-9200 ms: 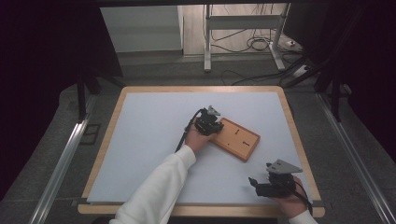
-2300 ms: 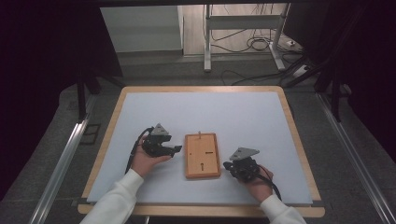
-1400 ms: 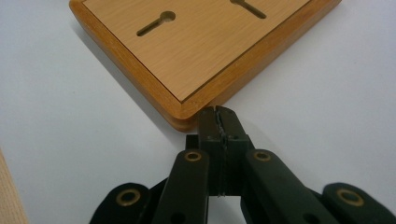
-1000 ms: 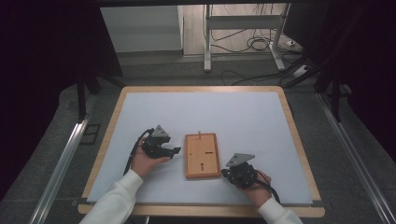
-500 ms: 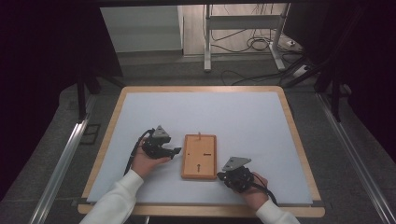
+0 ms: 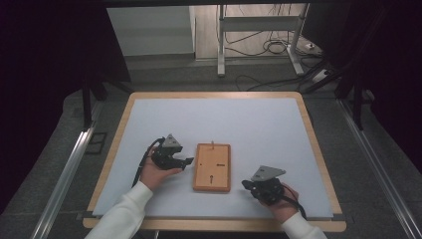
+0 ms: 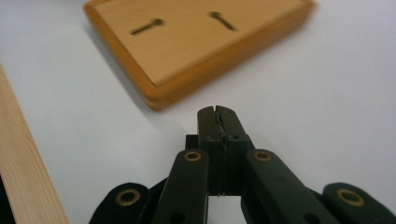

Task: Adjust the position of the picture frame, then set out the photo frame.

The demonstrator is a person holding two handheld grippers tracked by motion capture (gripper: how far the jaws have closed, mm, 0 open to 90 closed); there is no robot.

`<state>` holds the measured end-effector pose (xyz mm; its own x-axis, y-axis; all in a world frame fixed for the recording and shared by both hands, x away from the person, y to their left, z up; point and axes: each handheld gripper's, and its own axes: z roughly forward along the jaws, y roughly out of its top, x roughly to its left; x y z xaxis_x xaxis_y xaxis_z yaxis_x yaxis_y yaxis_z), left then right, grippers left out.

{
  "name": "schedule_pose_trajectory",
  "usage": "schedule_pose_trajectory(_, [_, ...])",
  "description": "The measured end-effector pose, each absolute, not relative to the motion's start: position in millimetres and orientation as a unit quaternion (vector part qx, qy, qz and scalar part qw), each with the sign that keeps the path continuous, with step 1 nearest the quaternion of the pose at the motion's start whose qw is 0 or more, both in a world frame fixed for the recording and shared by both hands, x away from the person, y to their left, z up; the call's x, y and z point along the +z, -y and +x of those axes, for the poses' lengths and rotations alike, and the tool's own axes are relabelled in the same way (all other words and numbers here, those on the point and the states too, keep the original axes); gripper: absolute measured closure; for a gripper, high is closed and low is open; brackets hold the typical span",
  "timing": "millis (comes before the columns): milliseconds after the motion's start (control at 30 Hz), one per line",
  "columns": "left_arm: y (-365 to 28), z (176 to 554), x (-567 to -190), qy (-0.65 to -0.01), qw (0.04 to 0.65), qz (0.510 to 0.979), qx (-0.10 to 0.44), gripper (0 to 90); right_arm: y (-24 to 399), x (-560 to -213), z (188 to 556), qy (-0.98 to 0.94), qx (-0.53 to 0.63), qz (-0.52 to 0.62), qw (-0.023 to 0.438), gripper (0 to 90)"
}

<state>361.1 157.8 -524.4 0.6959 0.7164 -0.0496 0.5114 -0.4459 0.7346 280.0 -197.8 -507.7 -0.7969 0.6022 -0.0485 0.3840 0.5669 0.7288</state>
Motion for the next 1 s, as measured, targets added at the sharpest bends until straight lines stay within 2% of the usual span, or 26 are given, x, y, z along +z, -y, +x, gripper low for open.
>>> schedule_pose_trajectory(100, [-158.3, 361.5, -525.1, -0.368, 0.378, 0.839, 0.135, 33.7, 219.6, -505.3, 278.6, -0.860, 0.379, 0.308, 0.149, 89.1])
schedule_pose_trajectory(233, [-157.0, 361.4, -525.8, -0.367, 0.376, 0.840, 0.136, 33.7, 240.2, -506.5, 276.6, -0.851, 0.387, 0.326, 0.144, 82.3])
schedule_pose_trajectory(267, [-156.4, 361.2, -526.2, -0.368, 0.375, 0.840, 0.135, 33.7, 243.5, -507.7, 276.5, -0.849, 0.388, 0.328, 0.144, 77.4])
schedule_pose_trajectory(400, [-154.7, 360.8, -526.7, -0.360, 0.374, 0.843, 0.138, 33.4, 249.4, -510.5, 277.6, -0.836, 0.393, 0.352, 0.152, 46.6])
schedule_pose_trajectory(500, [-153.9, 359.9, -524.3, -0.359, 0.385, 0.836, 0.152, 33.7, 248.0, -510.9, 279.2, -0.829, 0.403, 0.354, 0.160, 35.4])
schedule_pose_trajectory(600, [-150.6, 360.7, -520.6, -0.350, 0.398, 0.833, 0.159, 34.1, 245.6, -512.5, 280.5, -0.829, 0.406, 0.347, 0.165, 30.7])
schedule_pose_trajectory(1000, [-141.5, 372.5, -512.2, -0.320, 0.428, 0.835, 0.131, 31.3, 240.8, -508.4, 279.6, -0.825, 0.418, 0.344, 0.162, 23.9])
